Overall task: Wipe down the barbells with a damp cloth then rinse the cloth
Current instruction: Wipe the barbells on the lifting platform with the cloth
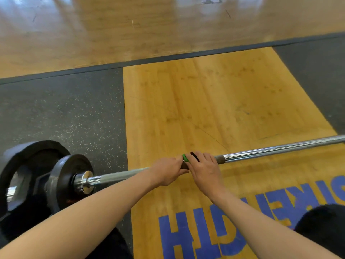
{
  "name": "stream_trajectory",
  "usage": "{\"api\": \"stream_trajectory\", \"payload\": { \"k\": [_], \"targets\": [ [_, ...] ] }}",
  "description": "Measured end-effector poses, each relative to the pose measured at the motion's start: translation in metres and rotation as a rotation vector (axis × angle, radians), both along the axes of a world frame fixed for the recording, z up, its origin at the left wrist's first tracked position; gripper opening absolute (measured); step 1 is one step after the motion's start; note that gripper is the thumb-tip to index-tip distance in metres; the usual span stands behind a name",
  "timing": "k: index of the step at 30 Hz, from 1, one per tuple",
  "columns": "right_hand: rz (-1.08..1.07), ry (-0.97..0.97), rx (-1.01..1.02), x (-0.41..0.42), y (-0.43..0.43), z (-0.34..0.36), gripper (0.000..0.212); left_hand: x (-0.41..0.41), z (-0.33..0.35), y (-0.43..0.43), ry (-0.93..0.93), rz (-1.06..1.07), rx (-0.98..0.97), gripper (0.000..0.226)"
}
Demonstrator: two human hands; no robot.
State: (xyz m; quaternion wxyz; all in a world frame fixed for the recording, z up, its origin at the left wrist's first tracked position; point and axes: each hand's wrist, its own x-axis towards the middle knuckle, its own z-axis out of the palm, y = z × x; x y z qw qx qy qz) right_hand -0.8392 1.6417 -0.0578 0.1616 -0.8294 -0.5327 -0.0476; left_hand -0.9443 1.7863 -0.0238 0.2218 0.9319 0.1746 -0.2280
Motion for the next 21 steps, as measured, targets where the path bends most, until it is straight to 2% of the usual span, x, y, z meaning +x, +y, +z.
{"api": "stream_trajectory", "payload": {
  "k": [4,7,10,13,15,17,21],
  "targets": [
    [0.001,-0.048,-0.083,0.017,-0.023,0.008,0.031,0.004,0.005,-0.003,0.071,-0.102,0.112,0.046],
    [-0.116,-0.054,-0.162,0.036,-0.033,0.013,0.033,0.005,0.007,-0.006,0.089,-0.155,0.203,0.047],
    [-0.202,0.045,-0.241,0.032,-0.001,0.033,0.039,0.005,0.006,-0.004,0.085,-0.112,0.139,0.046],
    [-0.101,0.126,-0.417,0.007,0.040,0.038,0.032,0.004,0.005,-0.003,0.088,-0.033,0.047,0.044],
    [-0.048,0.158,-0.338,-0.005,0.043,0.031,0.026,0.002,0.005,-0.005,0.076,-0.020,0.060,0.046],
    [0.005,0.088,-0.122,-0.006,0.021,0.014,0.018,0.002,0.008,-0.008,0.086,-0.030,0.109,0.048],
    [0.167,-0.027,-0.071,0.032,-0.032,0.001,0.028,0.005,0.011,-0.013,0.145,-0.055,0.223,0.052]
  ]
}}
